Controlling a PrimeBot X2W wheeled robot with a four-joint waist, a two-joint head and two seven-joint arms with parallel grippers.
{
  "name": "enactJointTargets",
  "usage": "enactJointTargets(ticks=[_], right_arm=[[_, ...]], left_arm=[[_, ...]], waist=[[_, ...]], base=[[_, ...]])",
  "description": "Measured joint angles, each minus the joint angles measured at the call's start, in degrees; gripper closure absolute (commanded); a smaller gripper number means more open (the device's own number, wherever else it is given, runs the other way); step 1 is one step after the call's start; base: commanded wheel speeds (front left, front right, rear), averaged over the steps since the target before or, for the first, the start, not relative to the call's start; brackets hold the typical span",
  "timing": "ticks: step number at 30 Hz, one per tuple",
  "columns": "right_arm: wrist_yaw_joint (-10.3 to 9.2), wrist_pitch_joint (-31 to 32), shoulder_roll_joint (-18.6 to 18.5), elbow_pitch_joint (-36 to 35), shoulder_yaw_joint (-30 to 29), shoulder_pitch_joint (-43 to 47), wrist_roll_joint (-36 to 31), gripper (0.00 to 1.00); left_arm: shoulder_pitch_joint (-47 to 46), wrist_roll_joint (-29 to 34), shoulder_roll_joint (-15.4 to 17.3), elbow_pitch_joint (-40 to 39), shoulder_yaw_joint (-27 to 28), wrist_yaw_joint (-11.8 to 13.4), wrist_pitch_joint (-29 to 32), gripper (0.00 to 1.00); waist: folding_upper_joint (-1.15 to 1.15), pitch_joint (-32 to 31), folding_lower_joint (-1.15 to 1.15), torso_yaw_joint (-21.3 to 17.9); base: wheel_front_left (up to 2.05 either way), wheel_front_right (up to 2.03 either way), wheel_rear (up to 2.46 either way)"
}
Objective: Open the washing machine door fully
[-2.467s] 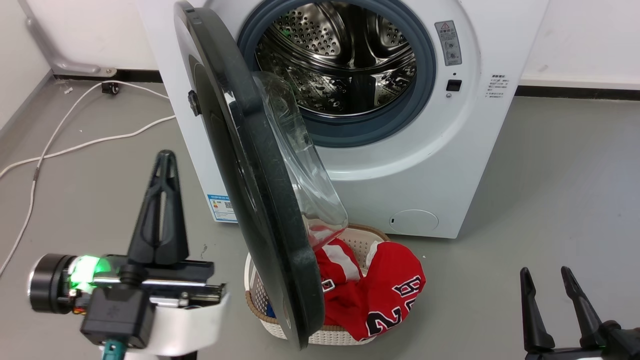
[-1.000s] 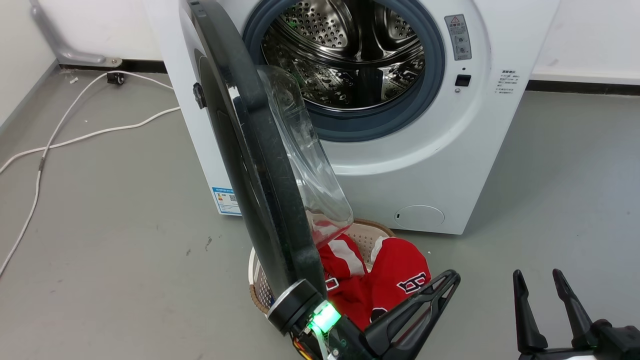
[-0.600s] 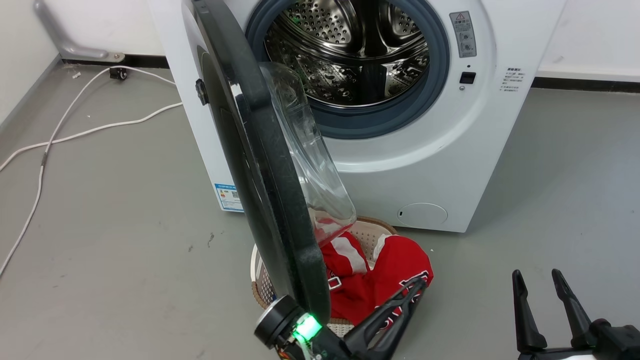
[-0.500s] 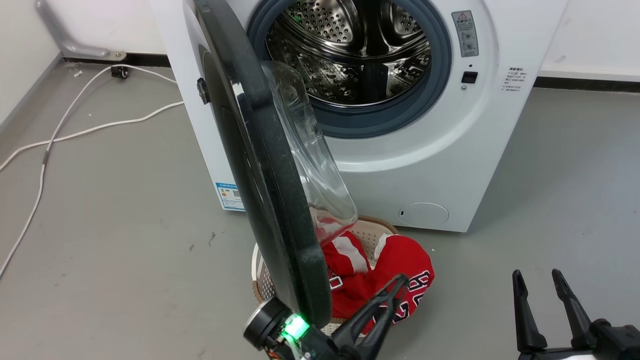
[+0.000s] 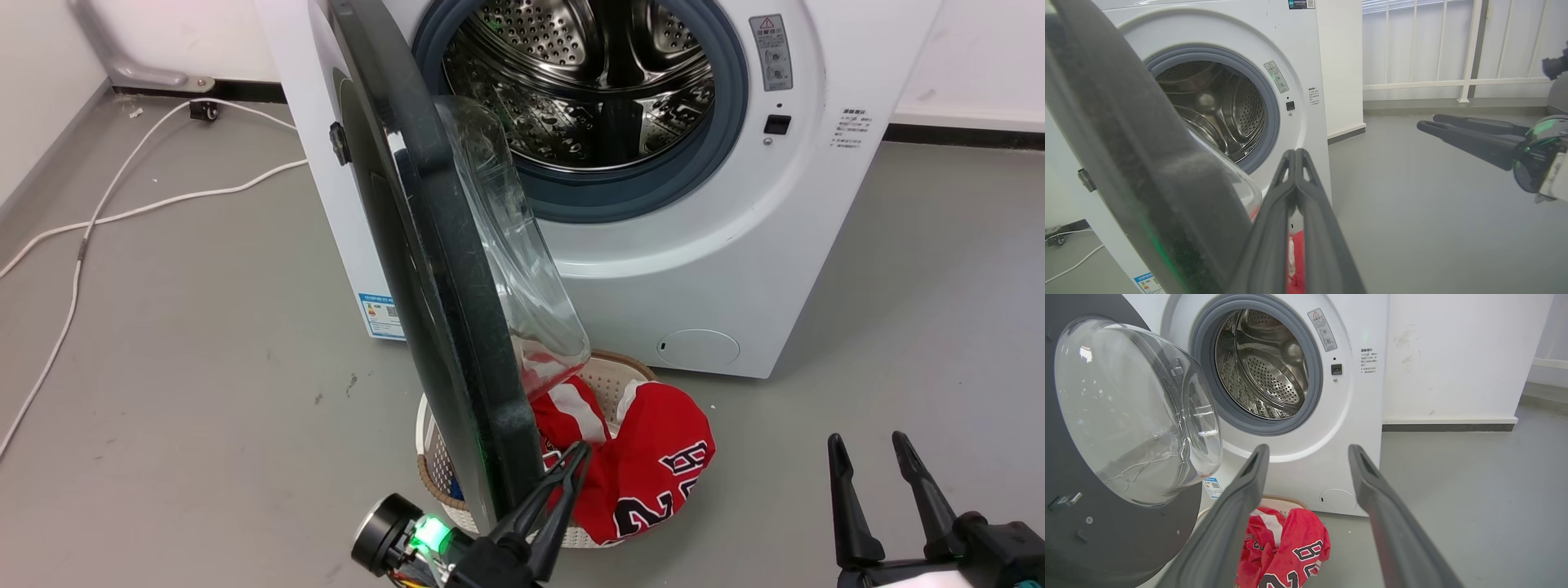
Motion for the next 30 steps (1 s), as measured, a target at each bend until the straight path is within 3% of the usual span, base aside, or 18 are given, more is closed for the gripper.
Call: enactJointTargets(ticks=[15,30], right_arm=[[0.0,0.0,0.0,0.4,0.6,0.0,-0.2,0.0],[0.0,0.0,0.0,0.5,0.7,0.3,0.3,0.0]], left_arm=[[2.4,-1.3,-0.8,3.1,6.0,-0.5,-0.2,1.0],[5.8,-0.1,-0.1,-0.6,10.1,0.7,-0.2,1.0]], waist=[[0.0,0.2,0.0,1.1],[0.0,1.1,0.0,7.1]], base=[[0.0,0.0,0.0],[0.0,0.0,0.0]])
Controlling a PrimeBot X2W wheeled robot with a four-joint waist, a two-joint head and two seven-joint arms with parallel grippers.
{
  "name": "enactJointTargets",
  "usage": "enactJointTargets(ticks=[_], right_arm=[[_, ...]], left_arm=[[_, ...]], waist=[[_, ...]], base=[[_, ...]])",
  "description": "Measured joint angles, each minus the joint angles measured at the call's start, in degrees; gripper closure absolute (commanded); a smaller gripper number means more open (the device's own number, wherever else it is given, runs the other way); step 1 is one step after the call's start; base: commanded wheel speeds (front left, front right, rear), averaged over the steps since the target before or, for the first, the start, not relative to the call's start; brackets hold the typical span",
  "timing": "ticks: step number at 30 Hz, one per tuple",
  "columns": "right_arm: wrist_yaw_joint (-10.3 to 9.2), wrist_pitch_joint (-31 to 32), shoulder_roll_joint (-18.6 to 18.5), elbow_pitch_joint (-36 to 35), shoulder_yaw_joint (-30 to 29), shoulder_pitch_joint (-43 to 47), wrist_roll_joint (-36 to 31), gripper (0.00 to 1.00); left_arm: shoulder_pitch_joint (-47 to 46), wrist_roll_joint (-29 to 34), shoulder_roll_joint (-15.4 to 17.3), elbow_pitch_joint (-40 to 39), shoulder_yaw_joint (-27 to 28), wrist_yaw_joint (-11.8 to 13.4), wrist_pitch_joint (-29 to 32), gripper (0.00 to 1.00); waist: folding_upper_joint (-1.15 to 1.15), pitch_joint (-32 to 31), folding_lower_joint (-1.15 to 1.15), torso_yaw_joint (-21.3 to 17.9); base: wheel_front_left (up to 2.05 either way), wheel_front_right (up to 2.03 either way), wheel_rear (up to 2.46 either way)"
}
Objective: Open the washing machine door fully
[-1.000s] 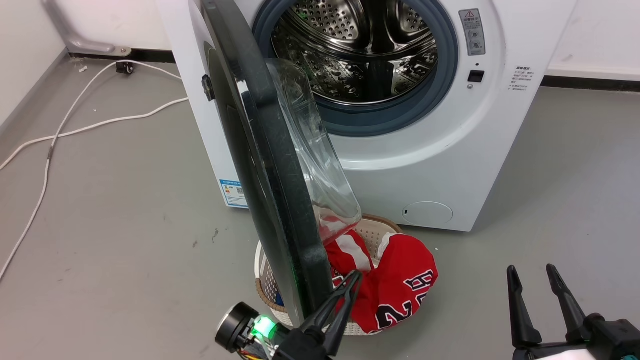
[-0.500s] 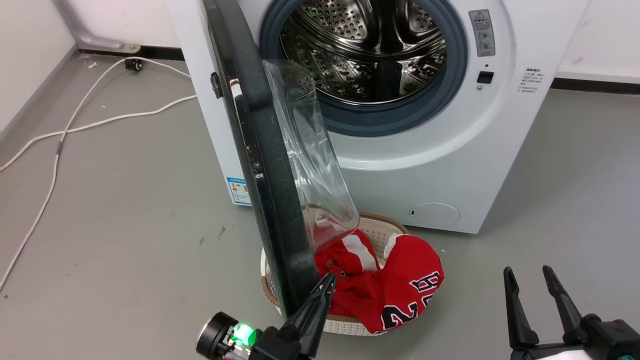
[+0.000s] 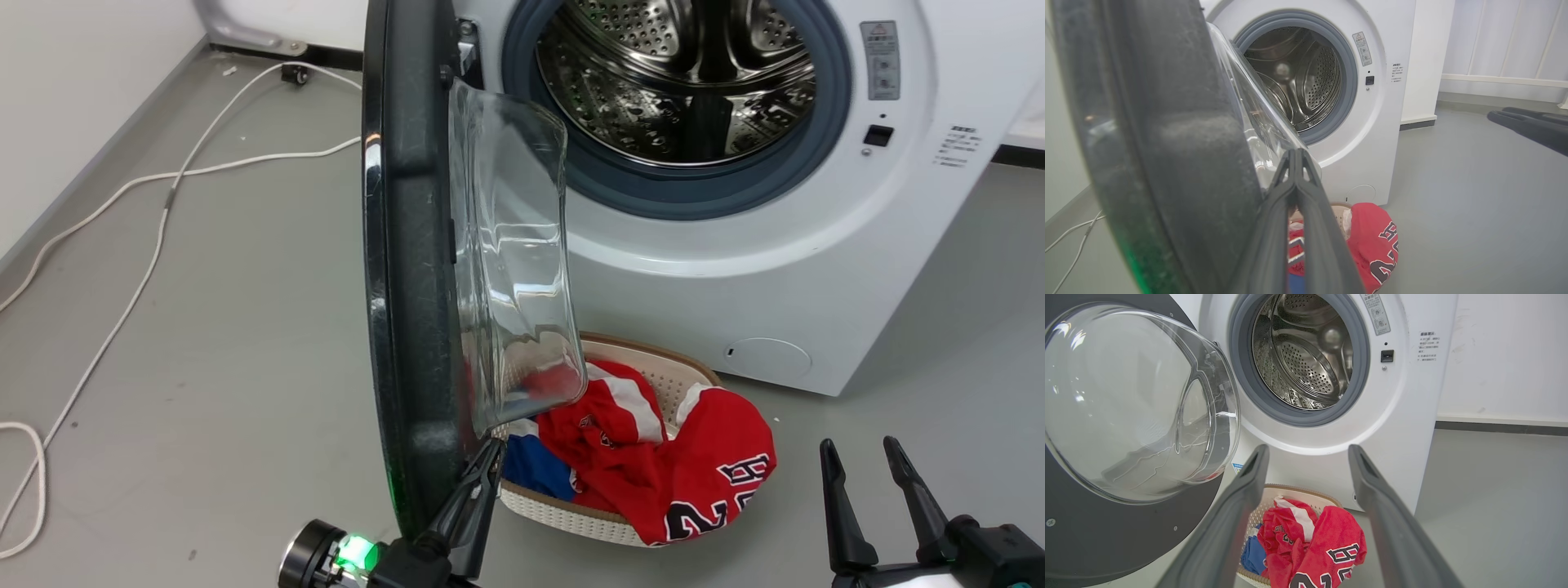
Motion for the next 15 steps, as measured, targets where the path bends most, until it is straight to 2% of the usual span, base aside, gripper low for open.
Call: enactJointTargets(ticks=[8,15], right_arm=[[0.0,0.0,0.0,0.0,0.0,-0.3,-0.1,0.0],[0.0,0.0,0.0,0.0,0.1,-0.7,-0.4,0.0]], left_arm=[[0.7,-0.5,0.1,-1.2,3.0,0.8,0.0,1.0],[0.9,-2.0,0.8,-1.7,9.0,1.8,0.0,1.0]], waist=[[0.0,1.5,0.0,2.9],[0.0,3.1,0.0,4.0]], base=[[0.0,0.0,0.0],[0.0,0.0,0.0]])
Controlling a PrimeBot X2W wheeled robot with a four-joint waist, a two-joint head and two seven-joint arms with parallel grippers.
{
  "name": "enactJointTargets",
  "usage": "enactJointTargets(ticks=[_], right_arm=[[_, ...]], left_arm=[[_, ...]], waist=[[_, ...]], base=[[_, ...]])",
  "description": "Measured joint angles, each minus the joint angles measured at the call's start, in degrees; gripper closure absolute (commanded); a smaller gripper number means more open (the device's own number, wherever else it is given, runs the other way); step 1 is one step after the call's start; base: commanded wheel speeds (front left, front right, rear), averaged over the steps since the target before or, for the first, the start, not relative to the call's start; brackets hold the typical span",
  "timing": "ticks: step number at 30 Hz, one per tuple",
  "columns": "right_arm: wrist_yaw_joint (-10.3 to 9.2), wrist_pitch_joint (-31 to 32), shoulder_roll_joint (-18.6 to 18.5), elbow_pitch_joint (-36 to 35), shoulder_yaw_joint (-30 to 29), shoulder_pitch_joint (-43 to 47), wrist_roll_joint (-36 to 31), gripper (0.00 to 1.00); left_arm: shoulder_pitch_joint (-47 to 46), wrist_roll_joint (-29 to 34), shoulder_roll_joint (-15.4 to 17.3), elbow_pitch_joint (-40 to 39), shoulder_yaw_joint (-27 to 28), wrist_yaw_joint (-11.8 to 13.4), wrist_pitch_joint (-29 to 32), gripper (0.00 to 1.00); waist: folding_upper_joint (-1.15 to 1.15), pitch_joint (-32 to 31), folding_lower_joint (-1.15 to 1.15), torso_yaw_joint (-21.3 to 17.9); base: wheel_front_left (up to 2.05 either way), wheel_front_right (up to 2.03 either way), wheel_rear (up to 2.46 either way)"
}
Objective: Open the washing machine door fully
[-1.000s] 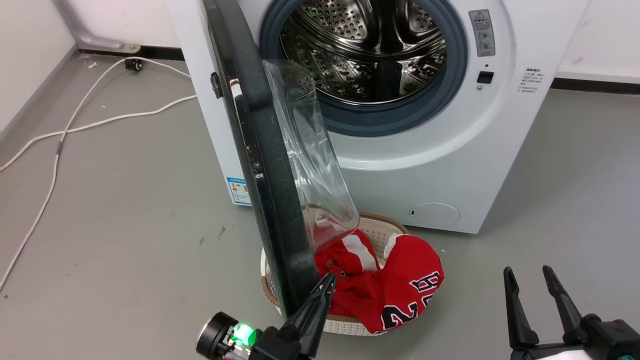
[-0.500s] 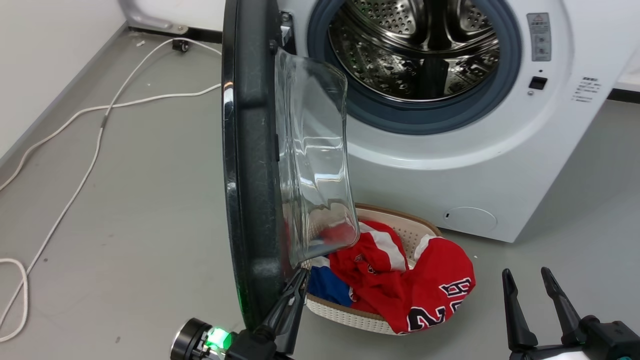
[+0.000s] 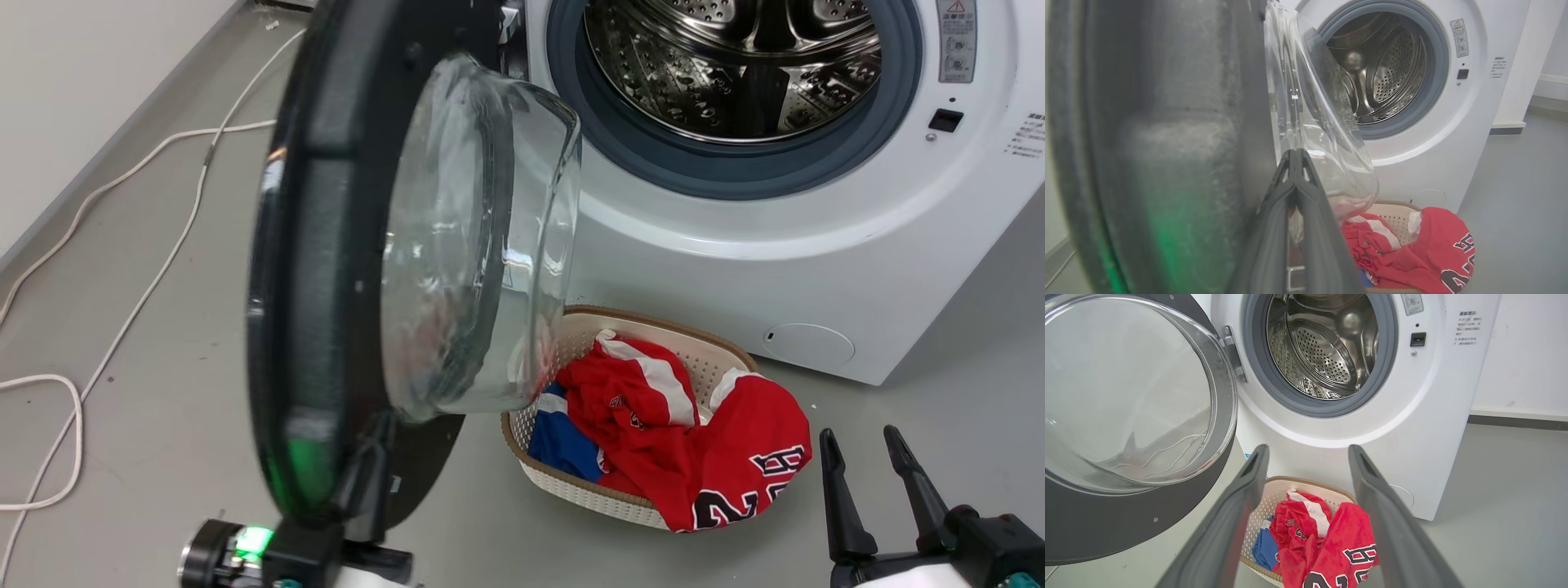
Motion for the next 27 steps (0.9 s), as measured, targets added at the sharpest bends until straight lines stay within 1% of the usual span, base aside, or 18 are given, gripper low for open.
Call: enactJointTargets(ticks=[5,6,10,11,14,21,27], right_arm=[[0.0,0.0,0.0,0.0,0.1,-0.7,-0.2,0.0],[0.0,0.0,0.0,0.0,0.1,-0.9,-0.3,0.0],[0.0,0.0,0.0,0.0,0.0,-1.7,-0.7,0.0],[0.0,0.0,0.0,-0.1,0.0,-1.9,-1.0,0.0],[0.0,0.0,0.0,-0.2,0.0,-2.3,-1.2,0.0],[0.0,0.0,-0.6,-0.3,0.0,-3.5,-1.7,0.0],[0.0,0.0,-1.4,-0.4,0.1,-4.5,-1.7,0.0]], left_arm=[[0.1,-1.0,1.5,0.0,5.5,1.0,0.0,1.0],[0.1,-1.4,2.3,0.3,8.5,1.1,0.0,1.0],[0.1,-2.1,2.5,0.7,12.5,1.8,0.0,1.0],[0.0,-2.5,2.5,1.6,14.7,2.0,0.0,1.0],[-0.9,-3.3,2.0,2.5,16.8,2.0,0.0,1.0],[-6.1,-4.7,1.5,5.7,22.8,1.6,0.0,1.0],[-9.7,-5.3,2.4,8.6,29.1,0.5,0.0,1.0]], waist=[[0.0,1.0,0.0,-0.1],[0.0,1.5,0.0,-0.3],[0.0,2.5,0.0,-0.6],[0.0,3.3,0.0,-0.8],[0.0,4.3,0.0,-1.0],[0.0,7.1,0.0,-1.1],[0.0,8.9,0.0,-1.8]], base=[[0.0,0.0,0.0],[0.0,0.0,0.0],[0.0,0.0,0.0],[0.0,0.0,0.0],[0.0,0.0,0.0],[0.0,0.0,0.0],[0.0,0.0,0.0]])
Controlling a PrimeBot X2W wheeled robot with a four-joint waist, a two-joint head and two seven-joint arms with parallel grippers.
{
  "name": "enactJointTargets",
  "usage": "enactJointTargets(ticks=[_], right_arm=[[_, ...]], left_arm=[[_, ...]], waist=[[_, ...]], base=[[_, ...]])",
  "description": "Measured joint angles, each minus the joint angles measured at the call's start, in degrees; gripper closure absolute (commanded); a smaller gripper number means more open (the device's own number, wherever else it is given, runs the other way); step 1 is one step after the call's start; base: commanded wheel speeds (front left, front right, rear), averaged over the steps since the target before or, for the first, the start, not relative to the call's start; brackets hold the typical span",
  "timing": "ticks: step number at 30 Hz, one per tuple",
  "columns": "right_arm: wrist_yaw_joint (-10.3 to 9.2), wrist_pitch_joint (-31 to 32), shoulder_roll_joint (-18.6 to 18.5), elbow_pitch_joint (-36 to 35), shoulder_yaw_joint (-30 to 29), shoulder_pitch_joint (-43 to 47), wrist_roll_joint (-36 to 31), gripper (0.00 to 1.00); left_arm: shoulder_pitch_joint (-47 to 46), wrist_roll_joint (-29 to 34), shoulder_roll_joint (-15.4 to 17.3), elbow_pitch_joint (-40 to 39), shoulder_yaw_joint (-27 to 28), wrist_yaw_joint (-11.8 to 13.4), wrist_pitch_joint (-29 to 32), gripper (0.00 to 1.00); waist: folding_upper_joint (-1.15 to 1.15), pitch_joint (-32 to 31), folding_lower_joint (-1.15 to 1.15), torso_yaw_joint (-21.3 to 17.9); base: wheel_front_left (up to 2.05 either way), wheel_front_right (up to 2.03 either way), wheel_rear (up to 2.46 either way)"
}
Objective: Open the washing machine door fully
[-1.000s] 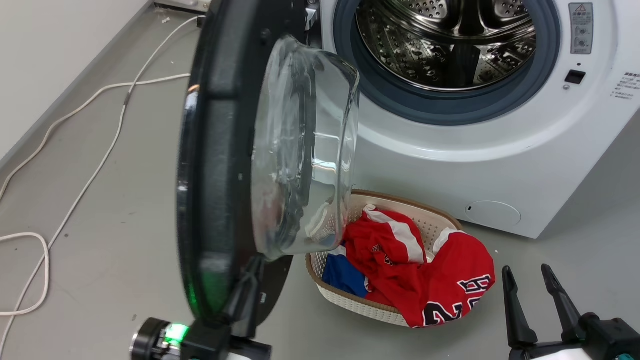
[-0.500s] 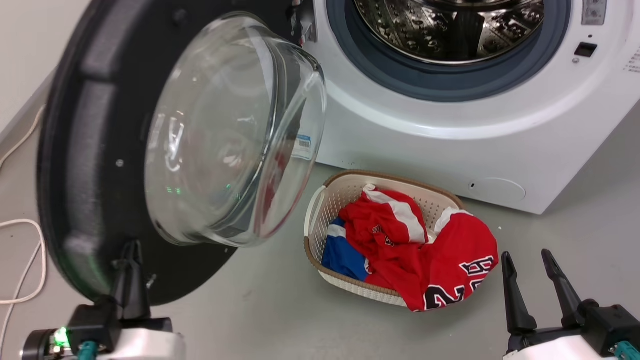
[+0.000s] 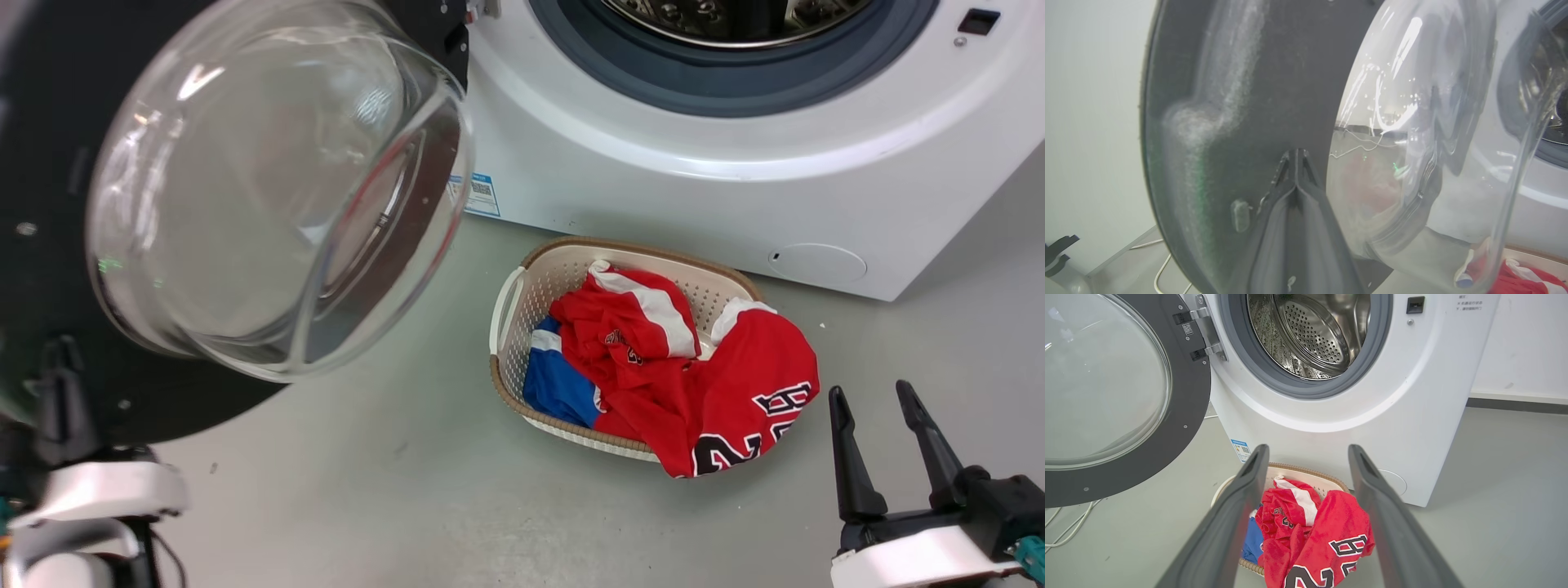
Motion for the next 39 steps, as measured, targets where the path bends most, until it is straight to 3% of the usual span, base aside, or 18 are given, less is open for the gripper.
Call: enactJointTargets(ticks=[7,24,39], right_arm=[[0.0,0.0,-0.8,-0.3,0.0,-1.0,-0.2,0.0],[0.0,0.0,-2.5,-1.0,0.1,-3.3,-0.9,0.0],[0.0,0.0,-2.6,-1.3,0.1,-4.1,-1.5,0.0]], left_arm=[[-3.0,-0.1,2.1,3.8,6.0,-2.1,0.0,1.0],[-13.9,0.4,8.3,17.1,13.7,-6.9,0.0,1.0],[-18.6,2.0,10.0,23.3,17.1,-9.7,0.0,1.0]], waist=[[0.0,1.6,0.0,-0.8],[0.0,5.9,0.0,-2.4],[0.0,7.2,0.0,-3.9]], base=[[0.0,0.0,0.0],[0.0,0.0,0.0],[0.0,0.0,0.0]])
